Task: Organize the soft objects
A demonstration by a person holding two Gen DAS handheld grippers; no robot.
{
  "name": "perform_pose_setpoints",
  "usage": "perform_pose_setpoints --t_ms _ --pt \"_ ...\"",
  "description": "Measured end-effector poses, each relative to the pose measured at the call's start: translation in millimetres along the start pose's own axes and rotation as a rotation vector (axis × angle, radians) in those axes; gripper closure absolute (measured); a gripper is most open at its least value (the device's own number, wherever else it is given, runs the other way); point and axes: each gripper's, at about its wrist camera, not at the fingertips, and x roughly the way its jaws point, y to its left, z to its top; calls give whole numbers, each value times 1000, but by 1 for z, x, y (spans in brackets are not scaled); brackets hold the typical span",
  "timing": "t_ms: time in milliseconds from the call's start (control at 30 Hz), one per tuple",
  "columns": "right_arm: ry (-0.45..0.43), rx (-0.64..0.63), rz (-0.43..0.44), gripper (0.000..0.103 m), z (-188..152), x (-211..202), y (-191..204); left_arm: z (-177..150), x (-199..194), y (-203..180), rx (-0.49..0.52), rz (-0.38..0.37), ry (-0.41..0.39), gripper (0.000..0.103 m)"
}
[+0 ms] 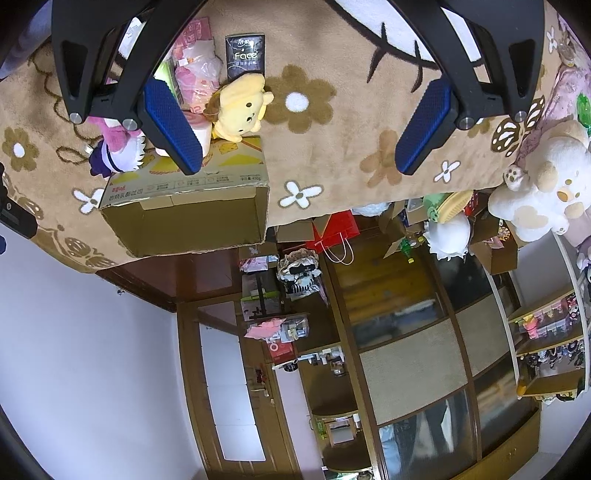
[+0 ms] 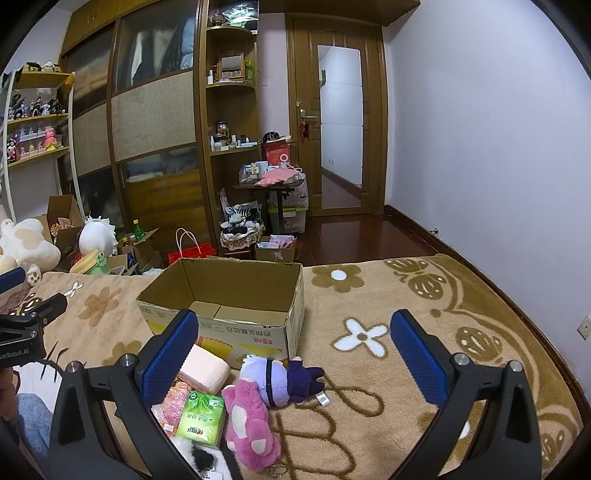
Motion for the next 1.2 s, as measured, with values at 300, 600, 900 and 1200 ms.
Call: perform_pose_setpoints --t_ms 300,600,900,1200 --pt "-1 -1 0 0 0 0 0 -2 0 -1 2 -1 2 0" --pt "-3 1 -1 0 0 -1 0 -4 0 -2 7 0 1 0" --pt "-3 0 1 0 0 -1 0 -7 0 0 7 1 5 0" --pt "-2 1 0 0 -1 -1 0 -6 1 2 8 2 8 0"
